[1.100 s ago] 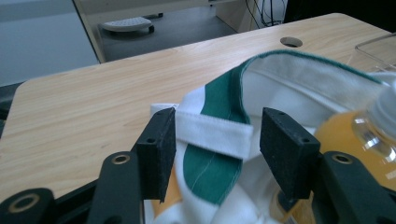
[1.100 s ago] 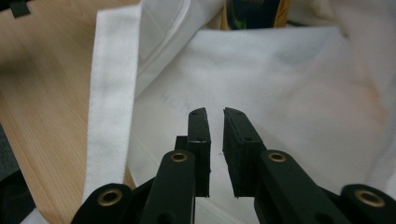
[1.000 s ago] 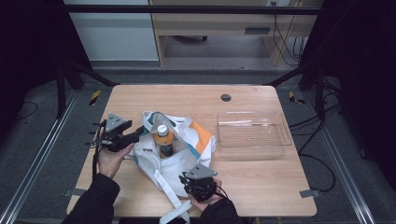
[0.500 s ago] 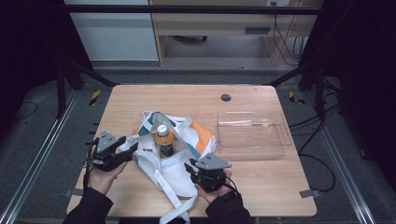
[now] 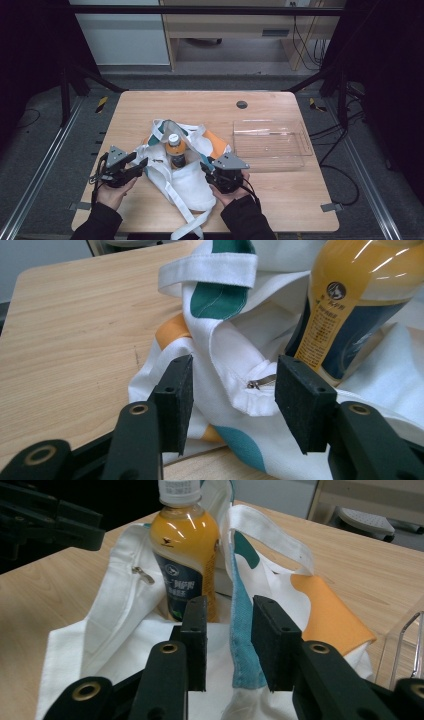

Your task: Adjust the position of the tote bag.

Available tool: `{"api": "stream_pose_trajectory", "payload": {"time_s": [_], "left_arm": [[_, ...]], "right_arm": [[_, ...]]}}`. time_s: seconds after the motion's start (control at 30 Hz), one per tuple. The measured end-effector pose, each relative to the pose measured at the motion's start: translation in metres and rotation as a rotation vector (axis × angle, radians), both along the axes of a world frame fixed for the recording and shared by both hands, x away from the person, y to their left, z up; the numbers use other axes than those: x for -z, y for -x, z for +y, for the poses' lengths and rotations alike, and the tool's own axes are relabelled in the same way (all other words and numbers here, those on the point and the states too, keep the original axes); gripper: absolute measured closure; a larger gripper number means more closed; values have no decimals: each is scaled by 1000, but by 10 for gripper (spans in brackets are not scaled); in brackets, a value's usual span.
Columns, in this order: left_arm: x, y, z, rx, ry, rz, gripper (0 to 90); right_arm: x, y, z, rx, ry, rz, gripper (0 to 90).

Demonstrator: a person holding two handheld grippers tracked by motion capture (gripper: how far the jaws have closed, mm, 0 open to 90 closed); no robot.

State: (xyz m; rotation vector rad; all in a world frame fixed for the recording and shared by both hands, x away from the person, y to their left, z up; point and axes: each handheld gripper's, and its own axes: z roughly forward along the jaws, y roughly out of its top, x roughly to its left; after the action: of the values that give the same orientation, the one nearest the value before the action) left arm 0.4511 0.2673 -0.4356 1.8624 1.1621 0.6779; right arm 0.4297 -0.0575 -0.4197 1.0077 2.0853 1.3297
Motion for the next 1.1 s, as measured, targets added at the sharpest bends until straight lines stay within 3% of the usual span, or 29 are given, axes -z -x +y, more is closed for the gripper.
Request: {"api": "stream_pose_trajectory", "payload": {"time_s": [0.23,0.27,0.37,0.5,0.7,0.87,0.97,1.1], "left_arm": [[10,-8,-3,-5,-6,22,550],[13,-10,-3,-16,-30,13,570],[17,-15,-1,-2,-12,32,599],[20,-19,-1,11,4,54,665],[22,-23,-3,10,-19,74,793],[23,-24,-5,22,-33,80,854],[23,-24,-5,27,-35,82,867],[22,-24,-6,33,-45,83,874]], "right_arm": [[5,-7,3,16,34,6,671],[5,-7,2,17,38,10,671],[7,-9,2,25,41,17,673],[9,-11,3,30,48,20,682],[14,-17,9,31,63,25,704],[14,-20,13,58,82,19,755],[15,-23,13,90,94,21,839],[15,-25,12,130,106,12,881]]}}
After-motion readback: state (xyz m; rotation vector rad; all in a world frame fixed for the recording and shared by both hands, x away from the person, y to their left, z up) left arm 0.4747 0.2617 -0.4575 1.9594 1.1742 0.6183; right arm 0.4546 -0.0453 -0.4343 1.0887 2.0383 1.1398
